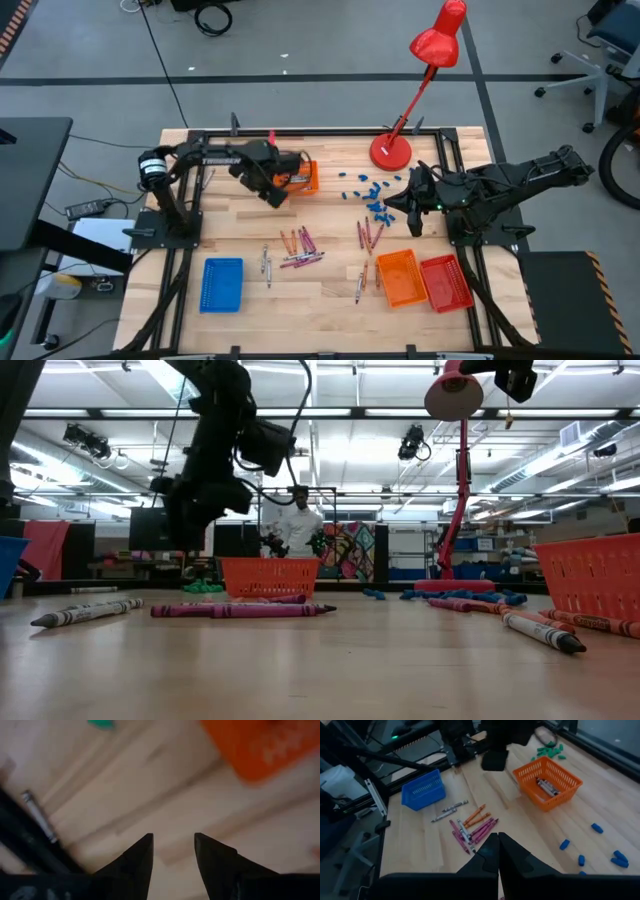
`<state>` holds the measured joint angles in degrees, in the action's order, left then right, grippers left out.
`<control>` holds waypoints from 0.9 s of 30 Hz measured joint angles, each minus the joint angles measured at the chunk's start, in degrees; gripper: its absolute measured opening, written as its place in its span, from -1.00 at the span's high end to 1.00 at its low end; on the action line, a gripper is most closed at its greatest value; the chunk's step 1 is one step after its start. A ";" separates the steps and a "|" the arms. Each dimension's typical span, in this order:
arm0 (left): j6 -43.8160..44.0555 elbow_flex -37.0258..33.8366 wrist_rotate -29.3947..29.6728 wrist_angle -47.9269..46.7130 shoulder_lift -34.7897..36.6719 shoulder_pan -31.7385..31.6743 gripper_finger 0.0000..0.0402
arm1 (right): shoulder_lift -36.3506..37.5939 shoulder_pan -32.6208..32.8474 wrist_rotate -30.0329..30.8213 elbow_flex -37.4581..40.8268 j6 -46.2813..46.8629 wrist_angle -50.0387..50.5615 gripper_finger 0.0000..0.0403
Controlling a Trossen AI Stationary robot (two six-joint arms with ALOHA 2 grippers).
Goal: Sort crayons
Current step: Put the gray crayon into the blue bin
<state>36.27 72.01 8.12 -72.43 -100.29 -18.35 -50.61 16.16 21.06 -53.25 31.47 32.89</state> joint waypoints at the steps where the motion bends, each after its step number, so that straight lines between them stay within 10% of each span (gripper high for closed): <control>1: 0.26 0.00 -0.02 -1.11 0.00 1.22 0.23 | 0.00 0.00 -0.15 0.00 0.00 0.07 0.96; 12: 15.90 0.00 -19.01 0.88 -0.07 14.69 0.23 | 0.00 0.49 -0.20 0.00 -1.53 0.17 0.96; 27: 35.04 -7.71 -18.29 16.84 -0.17 24.32 0.23 | 0.02 5.16 1.98 0.00 -3.05 -0.56 0.96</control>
<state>71.30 64.29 -10.17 -55.60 -100.47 5.97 -50.59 21.32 23.04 -53.25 28.41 32.33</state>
